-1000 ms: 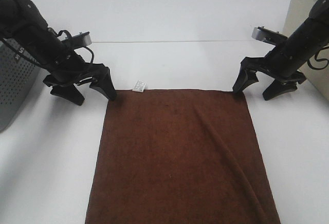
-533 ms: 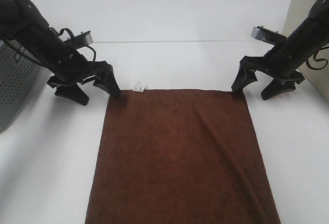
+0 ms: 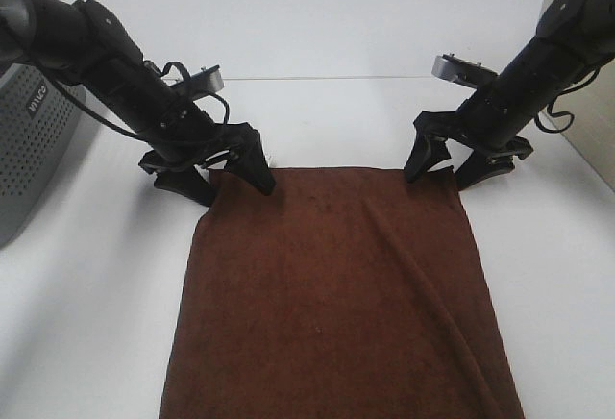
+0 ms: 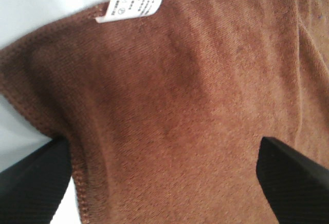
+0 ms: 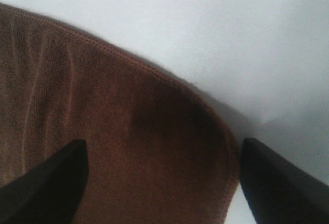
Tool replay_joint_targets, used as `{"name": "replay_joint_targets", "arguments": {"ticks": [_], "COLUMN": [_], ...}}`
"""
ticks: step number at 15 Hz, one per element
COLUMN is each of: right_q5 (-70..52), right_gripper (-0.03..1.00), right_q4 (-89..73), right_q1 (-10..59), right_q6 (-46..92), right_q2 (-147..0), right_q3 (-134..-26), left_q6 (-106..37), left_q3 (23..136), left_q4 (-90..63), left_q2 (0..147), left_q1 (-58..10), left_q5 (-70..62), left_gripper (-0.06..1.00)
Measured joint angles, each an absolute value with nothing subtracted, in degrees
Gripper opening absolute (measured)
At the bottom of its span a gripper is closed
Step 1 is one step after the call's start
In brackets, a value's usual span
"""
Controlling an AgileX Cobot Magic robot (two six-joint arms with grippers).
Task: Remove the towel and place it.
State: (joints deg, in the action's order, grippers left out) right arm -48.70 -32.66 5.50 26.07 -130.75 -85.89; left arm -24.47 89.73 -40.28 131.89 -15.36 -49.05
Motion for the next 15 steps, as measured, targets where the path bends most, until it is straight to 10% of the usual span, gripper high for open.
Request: {"name": "replay_joint_targets", "arguments": {"ticks": [10, 15], "right_q5": [-47.15, -46.75], "right_gripper": [0.21, 0.01], "right_q4": [-30.77, -29.97], "right_q1": [5.79, 5.79], "right_q6": [25.21, 25.15], "right_q2": [-131.44, -131.49], "right_q3": [-85.89, -85.89], "left_q6": [-20.97, -20.17], "left_q3": [89.73, 89.67], "left_q4": [-40.28, -39.25], "left_q2": [132.35, 133.56], "left_q1": [-15.53, -15.53], "left_q5": [-46.98, -43.43], "left_gripper": [0.69, 0.02]}}
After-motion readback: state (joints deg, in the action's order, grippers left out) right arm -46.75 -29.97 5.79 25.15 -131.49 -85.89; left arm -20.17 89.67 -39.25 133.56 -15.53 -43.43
